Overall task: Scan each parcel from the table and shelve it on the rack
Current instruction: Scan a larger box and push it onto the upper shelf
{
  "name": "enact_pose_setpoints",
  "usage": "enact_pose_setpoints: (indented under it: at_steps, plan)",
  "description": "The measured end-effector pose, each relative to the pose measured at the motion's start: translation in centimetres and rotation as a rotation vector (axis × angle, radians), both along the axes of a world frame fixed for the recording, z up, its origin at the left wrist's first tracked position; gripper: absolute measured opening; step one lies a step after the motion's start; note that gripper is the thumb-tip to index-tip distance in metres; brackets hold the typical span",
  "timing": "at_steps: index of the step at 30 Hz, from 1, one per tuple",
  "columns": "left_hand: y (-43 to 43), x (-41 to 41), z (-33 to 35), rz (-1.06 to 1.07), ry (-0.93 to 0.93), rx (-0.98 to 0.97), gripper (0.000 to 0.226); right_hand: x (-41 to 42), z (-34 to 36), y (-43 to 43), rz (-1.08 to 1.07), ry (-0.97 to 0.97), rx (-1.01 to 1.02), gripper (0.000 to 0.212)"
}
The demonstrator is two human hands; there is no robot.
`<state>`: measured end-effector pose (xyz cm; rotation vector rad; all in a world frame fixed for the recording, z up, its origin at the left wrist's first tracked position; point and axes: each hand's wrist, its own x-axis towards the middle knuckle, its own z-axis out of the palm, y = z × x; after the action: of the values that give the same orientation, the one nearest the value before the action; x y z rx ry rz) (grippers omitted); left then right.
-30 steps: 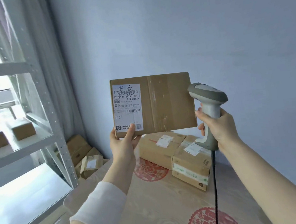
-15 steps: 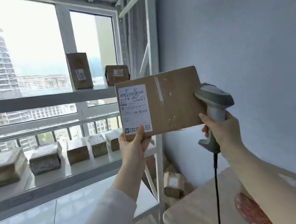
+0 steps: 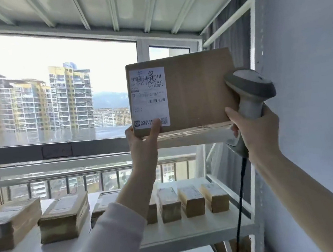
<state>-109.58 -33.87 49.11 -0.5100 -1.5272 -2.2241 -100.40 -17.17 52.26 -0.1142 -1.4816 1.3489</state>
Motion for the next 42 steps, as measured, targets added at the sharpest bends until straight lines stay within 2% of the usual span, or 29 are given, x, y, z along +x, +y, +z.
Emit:
enact_pose_setpoints:
  at_steps: [5, 9, 18, 22, 27, 35, 40, 42]
  plan:
    - [-3.7, -5.7, 4.2, 0.173, 0.051, 0.041, 0.044, -7.6, 4.0, -3.2, 0.096, 0.059, -0.001, 0.026]
    - [-7.9, -10.3, 6.8, 0.289, 0.068, 0.031, 0.054, -12.3, 6.3, -6.5, 0.175, 0.004, 0.053, 0.025]
    - [-15.9, -18.4, 9.0, 0.363, 0.075, -0.013, 0.070, -19.8, 8.2, -12.2, 0.235, -0.130, 0.182, 0.028]
    - [-16.6, -20.9, 8.8, 0.373, 0.012, -0.052, 0.080, -22.1, 8.3, -13.2, 0.265, -0.242, 0.182, 0.029]
    - [-17.0, -23.3, 7.6, 0.370, -0.093, -0.148, 0.087, -23.5, 8.2, -13.1, 0.272, -0.408, 0.279, 0.027]
    - [-16.4, -26.0, 7.9, 0.376, -0.228, -0.299, 0.098, -26.2, 9.7, -12.3, 0.281, -0.526, 0.324, 0.027]
    - [-16.6, -28.1, 7.3, 0.359, -0.227, -0.437, 0.118, -27.7, 10.6, -12.3, 0.249, -0.562, 0.371, 0.027]
    - [-16.5, -28.7, 7.1, 0.387, -0.234, -0.471, 0.119, -28.2, 10.7, -12.4, 0.224, -0.570, 0.377, 0.027]
